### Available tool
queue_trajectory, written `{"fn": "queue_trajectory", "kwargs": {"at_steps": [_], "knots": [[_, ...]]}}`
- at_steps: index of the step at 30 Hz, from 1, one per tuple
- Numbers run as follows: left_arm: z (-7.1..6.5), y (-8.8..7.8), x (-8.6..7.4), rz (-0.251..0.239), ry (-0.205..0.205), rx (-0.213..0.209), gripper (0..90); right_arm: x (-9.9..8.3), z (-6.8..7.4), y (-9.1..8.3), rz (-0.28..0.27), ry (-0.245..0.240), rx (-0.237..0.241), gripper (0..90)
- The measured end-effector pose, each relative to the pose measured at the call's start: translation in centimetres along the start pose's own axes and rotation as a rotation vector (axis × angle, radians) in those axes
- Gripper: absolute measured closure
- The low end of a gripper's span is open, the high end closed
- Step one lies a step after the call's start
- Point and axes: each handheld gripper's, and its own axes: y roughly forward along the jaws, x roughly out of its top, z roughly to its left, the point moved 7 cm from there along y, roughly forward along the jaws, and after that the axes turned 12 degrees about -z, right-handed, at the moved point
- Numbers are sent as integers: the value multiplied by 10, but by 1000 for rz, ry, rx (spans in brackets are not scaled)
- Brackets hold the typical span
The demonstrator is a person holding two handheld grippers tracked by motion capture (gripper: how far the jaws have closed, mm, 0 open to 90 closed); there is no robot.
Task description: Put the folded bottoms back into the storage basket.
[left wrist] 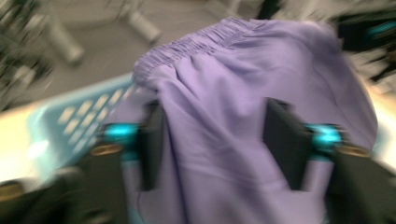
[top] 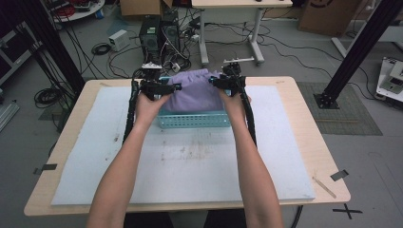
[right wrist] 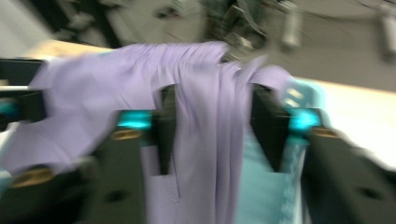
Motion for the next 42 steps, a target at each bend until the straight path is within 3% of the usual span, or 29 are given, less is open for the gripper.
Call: {"fn": "queue_trajectory", "kwargs": {"at_steps": [1, 2, 3, 6, 9, 10, 12, 13, 15, 16, 22, 24, 32, 34, 35, 36, 42], "knots": [[2, -4, -2, -16, 10, 11, 356, -2, -3, -6, -15, -20, -9, 531], [4, -14, -3, -54, -3, -5, 349, -2, -5, -11, -18, -35, -24, 517], [4, -14, -3, -54, -3, -5, 349, -2, -5, -11, -18, -35, -24, 517], [2, -34, -3, -83, 15, -20, 340, -6, -8, -25, -29, -56, -14, 504], [-7, -59, -1, -119, 51, -43, 339, -14, -9, -49, -54, -85, -3, 479], [-14, -76, -2, -137, 74, -57, 340, -16, -8, -55, -59, -83, 8, 479], [-17, -84, -2, -149, 86, -67, 336, -21, -6, -68, -74, -95, 17, 475], [-26, -99, -5, -173, 97, -96, 335, -24, -5, -74, -83, -92, 26, 474], [-30, -105, -7, -182, 109, -111, 335, -26, -4, -80, -80, -91, 26, 475], [-35, -111, -10, -183, 120, -127, 335, -28, 1, -92, -116, -95, 49, 478], [-52, -143, -31, -183, 145, -168, 326, -41, 8, -119, -155, -119, 87, 458], [-59, -158, -40, -220, 160, -184, 320, -52, 9, -133, -167, -124, 113, 437], [-77, -183, -62, -248, 180, -230, 313, -80, 6, -159, -195, -135, 140, 386], [-82, -192, -72, -249, 219, -230, 294, -94, 6, -168, -206, -131, 164, 371], [-82, -192, -72, -249, 219, -230, 294, -94, 6, -168, -206, -131, 164, 371], [-84, -197, -79, -245, 235, -240, 286, -102, 9, -175, -219, -136, 175, 360], [-92, -207, -88, -263, 227, -279, 226, -120, 22, -194, -248, -157, 218, 285]]}}
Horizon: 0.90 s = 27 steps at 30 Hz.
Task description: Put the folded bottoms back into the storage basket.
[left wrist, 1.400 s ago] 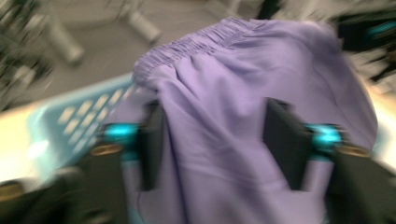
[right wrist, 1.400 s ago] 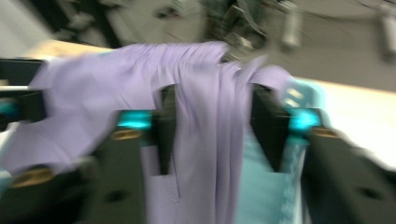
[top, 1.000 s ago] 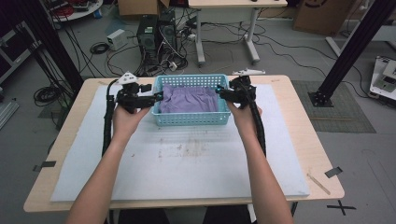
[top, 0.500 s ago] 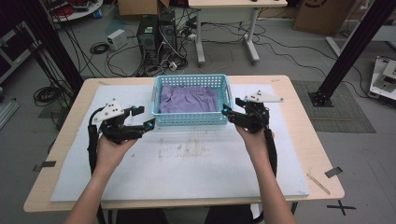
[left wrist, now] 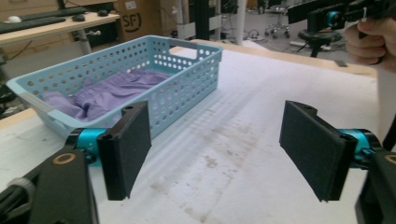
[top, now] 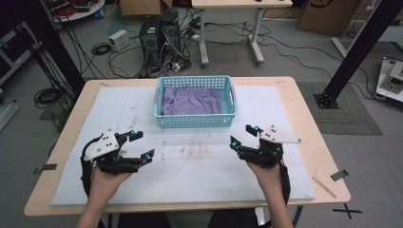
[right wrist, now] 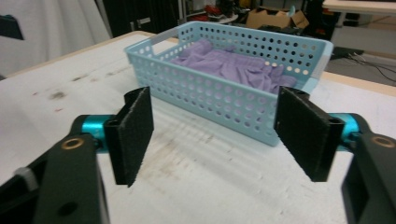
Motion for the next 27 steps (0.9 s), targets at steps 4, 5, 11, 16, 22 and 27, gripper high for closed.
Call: {"fn": "queue_trajectory", "kwargs": {"at_steps": [4, 5, 11, 16, 22, 27], "knots": [[-7, -5, -5, -14, 3, 2, 207, -7, 10, -8, -26, -17, 13, 257], [-9, -6, -6, -18, 1, -3, 207, -7, 10, -8, -26, -17, 13, 257], [-18, -8, -14, -14, -24, -26, 207, -18, 13, -14, -19, -21, 49, 213], [-19, -11, -11, -39, -38, -34, 207, -25, 12, -19, -13, -28, 65, 211], [-20, -14, -15, -20, -12, -30, 207, -25, 10, -23, -9, -44, 50, 208], [-16, -16, -22, 6, -5, -19, 208, -26, 6, -25, -5, -44, 44, 209]]}}
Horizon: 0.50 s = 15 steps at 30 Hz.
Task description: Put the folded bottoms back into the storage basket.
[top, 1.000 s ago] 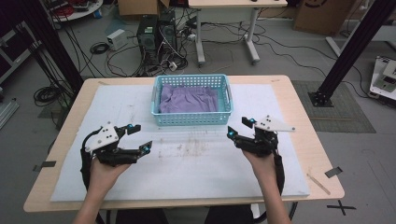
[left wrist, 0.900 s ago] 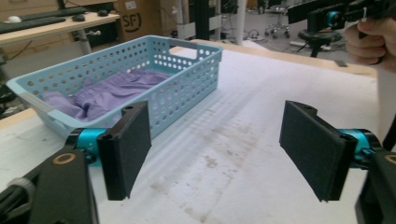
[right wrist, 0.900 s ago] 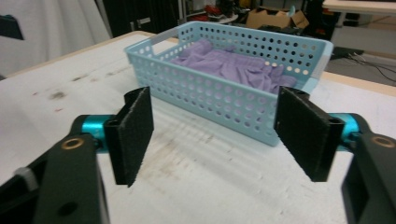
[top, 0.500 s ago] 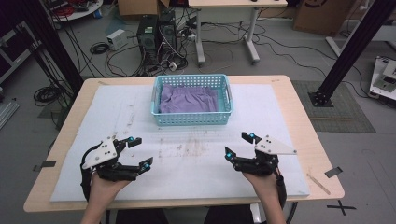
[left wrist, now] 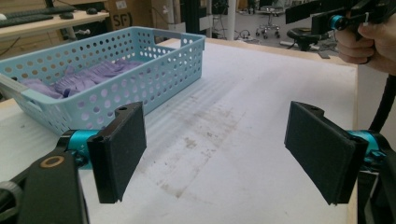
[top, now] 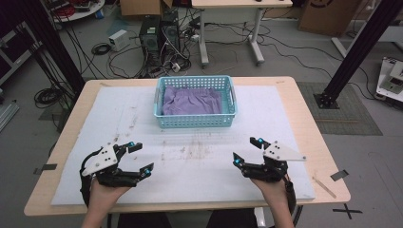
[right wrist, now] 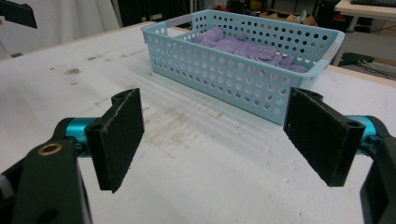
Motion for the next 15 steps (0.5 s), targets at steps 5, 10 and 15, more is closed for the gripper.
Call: {"fn": "queue_trajectory", "kwargs": {"at_steps": [5, 10, 15], "knots": [[2, -2, -1, -4, -8, 6, 208, 0, -2, -1, 1, -5, -4, 208], [2, -2, -2, 4, -12, 6, 208, -1, -2, -1, 3, -4, -6, 208], [2, -2, -3, 8, -13, 5, 207, -1, -2, -1, 2, -6, -5, 208]]}}
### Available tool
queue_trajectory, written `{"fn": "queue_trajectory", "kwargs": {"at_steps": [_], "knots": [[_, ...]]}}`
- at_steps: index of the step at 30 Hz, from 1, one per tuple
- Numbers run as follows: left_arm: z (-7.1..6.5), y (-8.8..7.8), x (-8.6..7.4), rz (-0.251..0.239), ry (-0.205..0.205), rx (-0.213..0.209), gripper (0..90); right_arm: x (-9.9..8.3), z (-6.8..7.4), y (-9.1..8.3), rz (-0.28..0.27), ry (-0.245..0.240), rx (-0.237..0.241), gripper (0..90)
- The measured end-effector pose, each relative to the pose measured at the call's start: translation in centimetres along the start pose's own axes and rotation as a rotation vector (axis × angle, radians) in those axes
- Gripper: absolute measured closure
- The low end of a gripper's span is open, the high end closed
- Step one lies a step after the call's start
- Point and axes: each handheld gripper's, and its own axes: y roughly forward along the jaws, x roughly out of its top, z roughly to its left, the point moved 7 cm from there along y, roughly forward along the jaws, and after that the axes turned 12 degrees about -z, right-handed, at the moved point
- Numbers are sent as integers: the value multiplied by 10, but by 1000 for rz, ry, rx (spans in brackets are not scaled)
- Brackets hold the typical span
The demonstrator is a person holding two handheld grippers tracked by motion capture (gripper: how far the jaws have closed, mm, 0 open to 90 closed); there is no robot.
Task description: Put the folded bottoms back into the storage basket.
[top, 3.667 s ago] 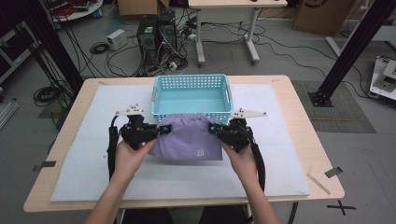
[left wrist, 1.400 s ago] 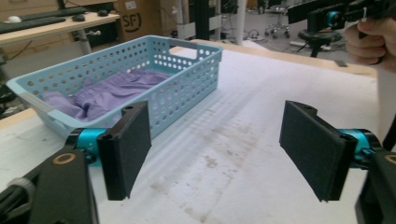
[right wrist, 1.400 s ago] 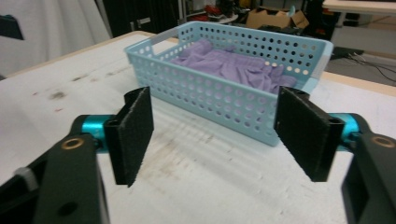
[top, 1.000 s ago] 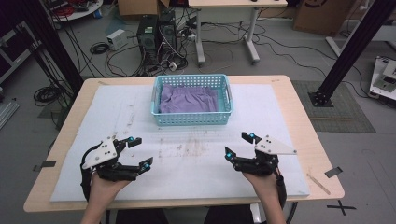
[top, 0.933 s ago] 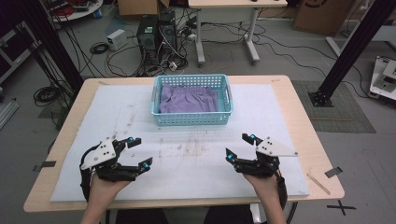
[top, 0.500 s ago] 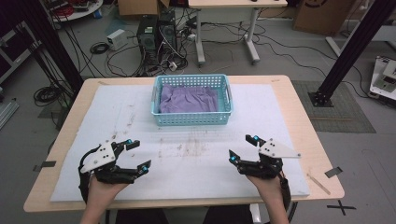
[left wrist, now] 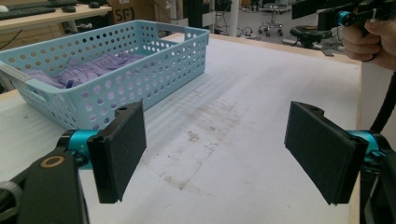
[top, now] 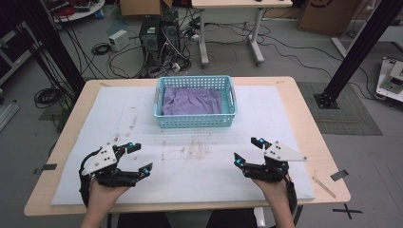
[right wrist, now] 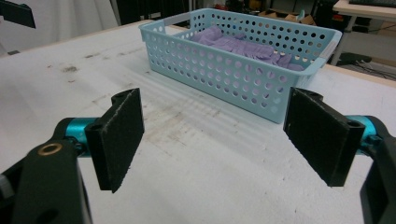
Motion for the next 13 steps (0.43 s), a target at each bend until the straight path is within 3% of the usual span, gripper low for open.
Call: {"fn": "queue_trajectory", "kwargs": {"at_steps": [13], "knots": [[1, -1, 0, -2, -4, 3, 207, 0, -2, -2, -2, -3, 0, 208]]}}
